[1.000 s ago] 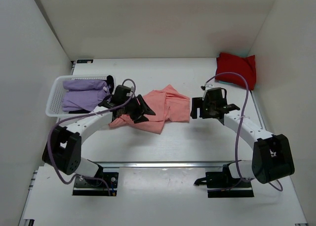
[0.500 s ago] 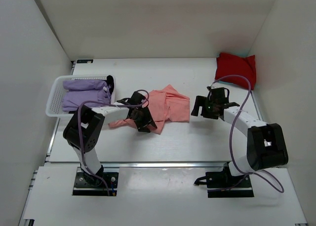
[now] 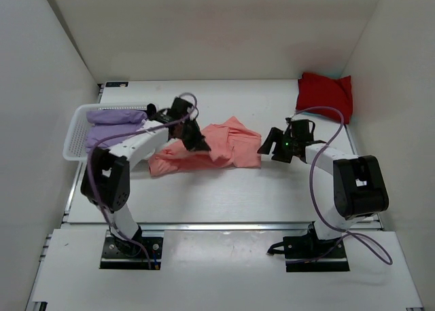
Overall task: Fold and stack the t-shirts
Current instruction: Flatten out the tshirt
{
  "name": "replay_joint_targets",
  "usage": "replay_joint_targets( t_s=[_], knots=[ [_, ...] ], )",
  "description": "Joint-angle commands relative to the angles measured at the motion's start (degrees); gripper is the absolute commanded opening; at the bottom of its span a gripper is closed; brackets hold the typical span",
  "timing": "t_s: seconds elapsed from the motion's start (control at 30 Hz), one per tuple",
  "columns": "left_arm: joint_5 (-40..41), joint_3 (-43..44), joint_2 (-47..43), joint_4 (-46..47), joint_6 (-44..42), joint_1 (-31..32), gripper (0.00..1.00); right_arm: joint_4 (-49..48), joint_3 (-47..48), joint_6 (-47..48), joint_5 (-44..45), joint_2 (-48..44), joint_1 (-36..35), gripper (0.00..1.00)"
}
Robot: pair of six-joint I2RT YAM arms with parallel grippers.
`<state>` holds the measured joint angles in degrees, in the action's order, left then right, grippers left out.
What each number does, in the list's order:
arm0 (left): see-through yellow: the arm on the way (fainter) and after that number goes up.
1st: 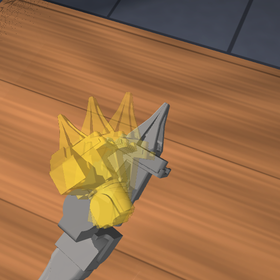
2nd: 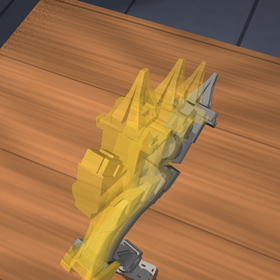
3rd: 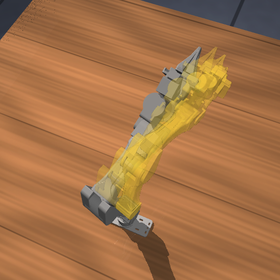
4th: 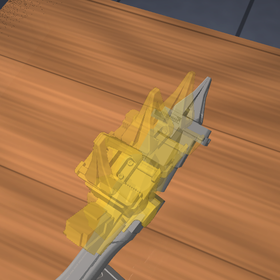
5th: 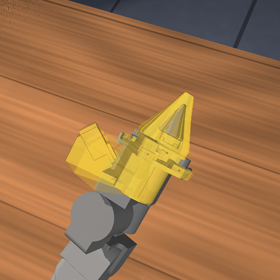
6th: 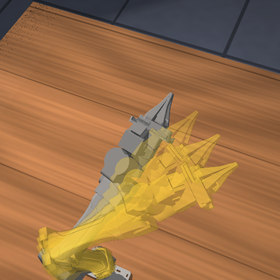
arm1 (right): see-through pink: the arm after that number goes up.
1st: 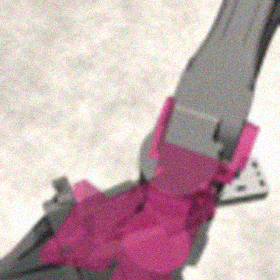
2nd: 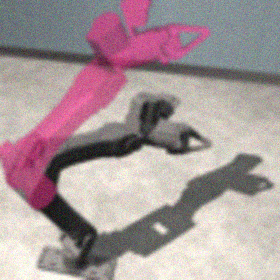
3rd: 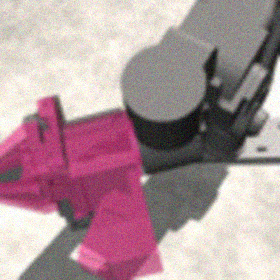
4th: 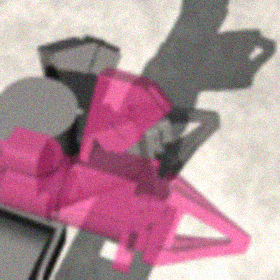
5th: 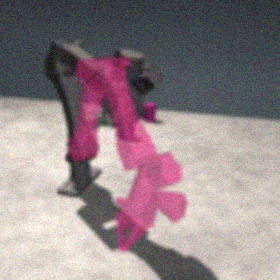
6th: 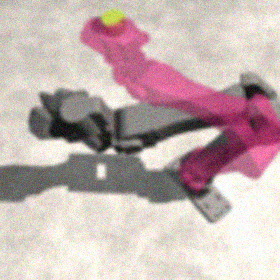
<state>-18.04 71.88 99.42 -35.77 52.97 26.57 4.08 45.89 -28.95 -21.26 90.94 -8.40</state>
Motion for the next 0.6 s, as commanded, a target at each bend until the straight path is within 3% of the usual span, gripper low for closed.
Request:
replay_joint_targets(
  t_s=[0.0, 0.13, 0.4, 0.57],
  knots=[
    [-2.16, 10.21, -10.90, -6.93, -1.03, -3.26, 0.00, -5.73, 0.87, -4.87, -3.26, -1.99, 1.63, 0.68],
    [-6.38, 8.47, -17.39, -10.10, 0.29, -5.91, 0.00, -7.15, 3.75, -9.09, -5.28, -0.25, 2.60, 0.67],
    [-5.95, 9.34, -25.50, -18.54, -1.99, -8.55, 0.00, -4.25, 10.18, -14.11, -7.22, 5.39, 1.28, 0.61],
    [-7.27, 6.44, -29.80, -19.87, -1.73, -9.95, 0.00, 3.46, 15.18, -14.56, -6.96, 9.43, -0.12, 0.61]
  ],
)
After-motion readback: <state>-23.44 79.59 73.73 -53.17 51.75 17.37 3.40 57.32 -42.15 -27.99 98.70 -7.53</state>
